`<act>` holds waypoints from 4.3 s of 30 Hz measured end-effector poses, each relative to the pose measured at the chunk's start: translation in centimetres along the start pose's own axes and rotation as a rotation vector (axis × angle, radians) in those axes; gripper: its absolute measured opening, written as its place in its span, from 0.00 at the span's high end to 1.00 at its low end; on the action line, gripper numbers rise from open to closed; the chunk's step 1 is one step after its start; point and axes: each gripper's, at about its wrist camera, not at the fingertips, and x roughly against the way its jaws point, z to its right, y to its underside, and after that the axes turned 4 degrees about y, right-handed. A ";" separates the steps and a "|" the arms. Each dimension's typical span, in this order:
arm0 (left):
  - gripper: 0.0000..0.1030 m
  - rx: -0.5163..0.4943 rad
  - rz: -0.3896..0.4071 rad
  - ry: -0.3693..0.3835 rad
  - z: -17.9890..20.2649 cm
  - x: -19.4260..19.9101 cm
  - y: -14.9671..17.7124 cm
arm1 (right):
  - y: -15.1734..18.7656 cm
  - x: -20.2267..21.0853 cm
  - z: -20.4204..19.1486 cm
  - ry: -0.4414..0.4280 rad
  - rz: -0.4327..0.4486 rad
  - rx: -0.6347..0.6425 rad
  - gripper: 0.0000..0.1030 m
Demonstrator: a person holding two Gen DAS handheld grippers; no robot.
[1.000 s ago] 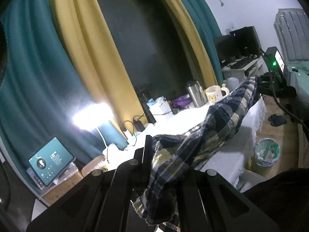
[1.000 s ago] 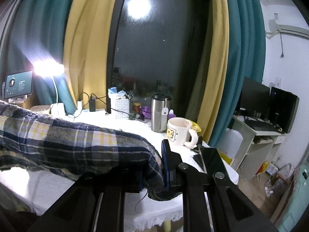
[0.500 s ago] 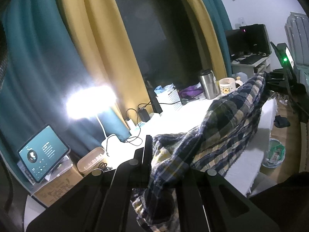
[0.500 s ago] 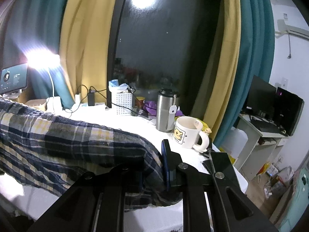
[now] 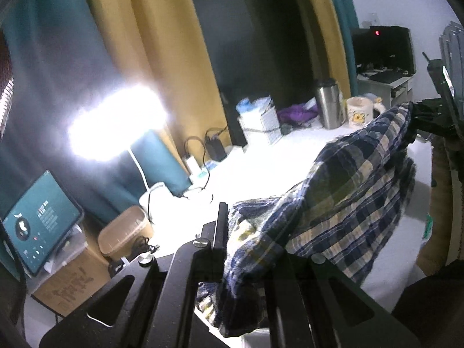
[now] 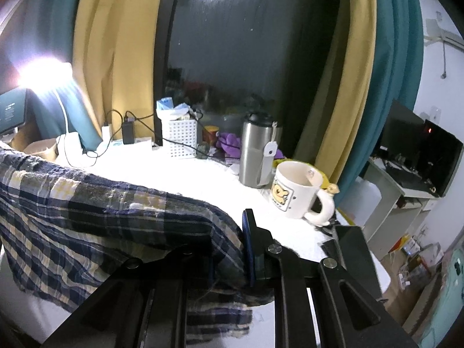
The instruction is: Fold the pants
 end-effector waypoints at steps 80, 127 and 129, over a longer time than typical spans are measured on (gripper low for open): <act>0.37 0.336 -0.327 0.068 -12.2 -11.6 6.5 | 0.1 -11.4 -3.3 0.059 -0.255 -0.029 0.19; 0.88 0.417 -0.386 0.146 -7.8 -4.9 11.5 | 6.2 -6.3 -5.3 -0.031 -0.285 -0.001 0.19; 0.68 0.427 -0.385 0.162 -7.3 -5.6 11.8 | 6.1 -5.7 -5.7 -0.053 -0.270 0.006 0.19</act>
